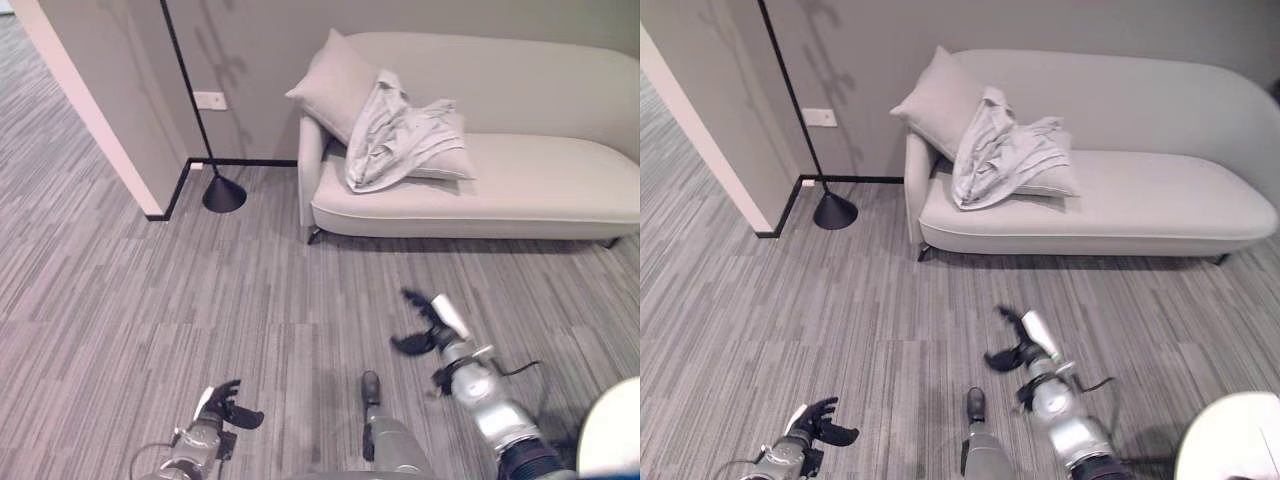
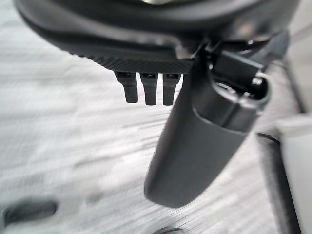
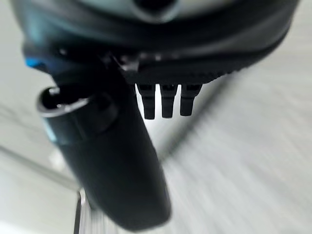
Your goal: Hang the clothes on the sofa on the clothes rack.
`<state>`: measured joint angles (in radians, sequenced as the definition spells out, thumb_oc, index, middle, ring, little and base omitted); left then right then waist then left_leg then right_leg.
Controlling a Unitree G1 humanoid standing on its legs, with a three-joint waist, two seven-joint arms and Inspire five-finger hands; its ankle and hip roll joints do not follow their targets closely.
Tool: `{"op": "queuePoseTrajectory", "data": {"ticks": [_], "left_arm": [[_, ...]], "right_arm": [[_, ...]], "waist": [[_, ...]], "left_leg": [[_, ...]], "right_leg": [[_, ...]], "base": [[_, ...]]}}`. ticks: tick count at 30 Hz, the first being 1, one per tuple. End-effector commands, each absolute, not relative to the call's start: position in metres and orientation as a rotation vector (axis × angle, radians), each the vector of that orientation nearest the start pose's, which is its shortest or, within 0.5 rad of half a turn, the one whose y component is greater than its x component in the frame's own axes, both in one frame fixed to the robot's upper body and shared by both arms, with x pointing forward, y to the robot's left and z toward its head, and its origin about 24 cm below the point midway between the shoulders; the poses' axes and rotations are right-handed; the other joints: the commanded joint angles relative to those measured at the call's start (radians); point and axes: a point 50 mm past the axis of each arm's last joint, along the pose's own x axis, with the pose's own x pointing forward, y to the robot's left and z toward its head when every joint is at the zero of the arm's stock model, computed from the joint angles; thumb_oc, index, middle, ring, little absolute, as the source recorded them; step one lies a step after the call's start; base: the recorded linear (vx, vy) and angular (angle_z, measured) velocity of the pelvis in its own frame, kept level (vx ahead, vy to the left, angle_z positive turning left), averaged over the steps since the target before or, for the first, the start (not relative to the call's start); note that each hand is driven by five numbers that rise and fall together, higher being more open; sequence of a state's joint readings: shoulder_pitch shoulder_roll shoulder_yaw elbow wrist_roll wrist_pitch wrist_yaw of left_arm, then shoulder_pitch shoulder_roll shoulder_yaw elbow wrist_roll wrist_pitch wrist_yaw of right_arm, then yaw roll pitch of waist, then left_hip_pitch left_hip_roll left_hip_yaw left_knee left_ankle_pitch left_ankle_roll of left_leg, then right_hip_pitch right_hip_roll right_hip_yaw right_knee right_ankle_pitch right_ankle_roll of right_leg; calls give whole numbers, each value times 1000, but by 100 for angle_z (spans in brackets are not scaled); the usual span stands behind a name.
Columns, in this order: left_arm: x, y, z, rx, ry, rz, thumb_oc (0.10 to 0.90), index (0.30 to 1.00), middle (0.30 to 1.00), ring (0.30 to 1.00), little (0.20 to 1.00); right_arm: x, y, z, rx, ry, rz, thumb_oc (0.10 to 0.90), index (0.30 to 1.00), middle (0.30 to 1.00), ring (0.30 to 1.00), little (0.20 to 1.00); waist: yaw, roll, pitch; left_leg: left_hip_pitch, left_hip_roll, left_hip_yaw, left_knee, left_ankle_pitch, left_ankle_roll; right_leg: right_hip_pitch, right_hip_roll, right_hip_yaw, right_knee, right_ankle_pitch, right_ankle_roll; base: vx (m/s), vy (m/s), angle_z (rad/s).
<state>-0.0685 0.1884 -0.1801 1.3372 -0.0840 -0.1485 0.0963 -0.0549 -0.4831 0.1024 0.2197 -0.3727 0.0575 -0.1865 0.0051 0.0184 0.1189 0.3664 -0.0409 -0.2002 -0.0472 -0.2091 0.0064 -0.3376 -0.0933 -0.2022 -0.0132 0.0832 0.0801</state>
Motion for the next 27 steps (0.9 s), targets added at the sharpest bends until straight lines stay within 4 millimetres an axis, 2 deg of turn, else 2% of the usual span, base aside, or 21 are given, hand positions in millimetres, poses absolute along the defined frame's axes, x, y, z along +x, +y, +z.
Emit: {"op": "queuePoseTrajectory", "data": {"ticks": [1,2,4,5,7,8,9,10,11,12,13,14,15,16,17,19,20,22,23,25,27], "left_arm": [[66,246,-163,327,1231,180,800,900,900,900,900],[67,245,-163,327,1230,178,800,900,900,900,900],[51,253,-164,316,1276,226,800,900,900,900,900],[42,260,-163,322,1294,258,800,900,900,900,900],[45,265,-161,347,1281,279,800,900,900,900,900],[52,263,-160,358,1259,264,800,900,900,900,900],[54,263,-160,359,1255,265,800,900,900,900,900],[68,261,-158,398,1208,207,800,900,900,900,900],[76,257,-157,409,1177,178,800,900,900,900,900],[76,257,-157,407,1176,179,800,900,900,900,900],[78,255,-157,405,1168,171,800,900,900,900,900],[79,257,-157,381,1178,189,800,900,900,900,900],[79,257,-157,379,1177,190,800,900,900,900,900],[77,257,-158,366,1192,204,800,900,900,900,900],[69,257,-160,353,1243,196,800,900,900,900,900],[59,254,-163,326,1284,191,800,900,900,900,900],[49,261,-162,312,1321,240,800,900,900,900,900],[47,265,-161,298,1323,261,800,900,900,900,900],[49,271,-159,295,1311,276,800,900,900,900,900],[52,274,-158,308,1298,279,800,900,900,900,900],[61,276,-156,339,1266,257,800,900,900,900,900]], "right_arm": [[267,-289,112,-1163,-176,-467,800,900,900,900,900],[267,-289,113,-1164,-176,-469,800,900,900,900,900],[262,-306,136,-1197,-249,-614,800,900,900,900,900],[256,-330,155,-1239,-264,-773,800,900,900,900,900],[251,-349,161,-1207,-244,-911,800,900,900,900,900],[253,-358,160,-1165,-205,-941,800,900,900,900,900],[255,-358,160,-1159,-207,-945,800,900,900,900,900],[264,-374,154,-1086,-112,-960,800,900,900,900,900],[274,-371,154,-1008,-116,-919,800,900,900,900,900],[275,-372,155,-1006,-120,-919,800,900,900,900,900],[280,-369,161,-931,-162,-908,800,900,900,900,900],[287,-372,150,-837,-116,-857,800,900,900,900,900],[288,-372,151,-836,-119,-856,800,900,900,900,900],[296,-368,141,-737,-90,-810,800,900,900,900,900],[312,-354,126,-720,-9,-676,800,900,900,900,900],[317,-353,123,-716,22,-663,800,900,900,900,900],[318,-342,106,-629,60,-608,800,900,900,900,900],[318,-339,99,-598,75,-594,800,900,900,900,900],[315,-338,91,-584,97,-600,800,900,900,900,900],[314,-338,86,-583,114,-601,800,900,900,900,900],[315,-338,87,-594,113,-612,800,900,900,900,900]], "waist": [[10,15,-65],[8,13,-65],[20,30,-79],[41,22,-78],[64,-8,-52],[75,-41,-30],[79,-44,-25],[122,-73,6],[135,-82,13],[134,-88,14],[144,-87,16],[162,-83,10],[159,-86,10],[170,-75,1],[213,-66,-12],[215,-66,-25],[206,-69,-36],[202,-87,-40],[208,-104,-57],[213,-109,-55],[208,-95,-40]], "left_leg": [[-32,268,-111,-40,113,-93],[-36,266,-115,-40,117,-95],[-59,314,-124,21,220,-121],[-133,333,-118,197,307,-143],[-239,330,-94,336,382,-105],[-306,331,-45,388,372,-73],[-312,324,-41,407,363,-67],[-396,288,43,414,238,-53],[-428,242,76,401,180,-55],[-432,233,78,401,186,-52],[-455,182,102,359,123,-49],[-490,91,148,227,130,-30],[-490,86,149,214,143,-28],[-516,43,188,112,214,-17],[-571,-1,179,31,287,-19],[-539,-3,169,-16,281,-16],[-504,-15,143,7,290,7],[-500,-18,135,30,275,13],[-464,-20,140,29,247,25],[-440,-23,139,29,236,36],[-399,-16,133,31,218,58]], "right_leg": [[82,-52,78,-64,174,118],[80,-55,75,-66,179,116],[117,-14,67,-71,146,101],[187,6,38,-74,92,73],[246,5,36,-74,53,40],[277,-11,27,-74,41,28],[277,-15,31,-74,39,30],[319,-19,30,-74,3,28],[335,-28,30,-74,-5,34],[330,-37,32,-74,-2,36],[344,-35,31,-74,-15,38],[364,-29,20,-74,-38,43],[360,-34,19,-74,-35,44],[379,-11,14,-74,-52,39],[431,27,44,-74,-97,21],[448,37,62,-74,-104,23],[477,34,48,-37,-127,11],[470,21,52,6,-135,16],[462,0,50,96,-145,39],[434,-22,51,189,-115,59],[360,-55,56,388,-33,80]], "base": [[368,-179,5],[296,-135,12],[535,-243,18],[677,-295,46],[427,-274,40],[182,-188,-2],[285,-217,9],[282,-106,15],[271,-112,9],[201,6,-21],[276,85,-29],[281,77,-33],[298,111,-16],[339,115,5],[361,107,12],[367,142,-42],[473,189,-62],[345,123,-15],[324,153,15],[243,145,14],[202,166,6]]}}
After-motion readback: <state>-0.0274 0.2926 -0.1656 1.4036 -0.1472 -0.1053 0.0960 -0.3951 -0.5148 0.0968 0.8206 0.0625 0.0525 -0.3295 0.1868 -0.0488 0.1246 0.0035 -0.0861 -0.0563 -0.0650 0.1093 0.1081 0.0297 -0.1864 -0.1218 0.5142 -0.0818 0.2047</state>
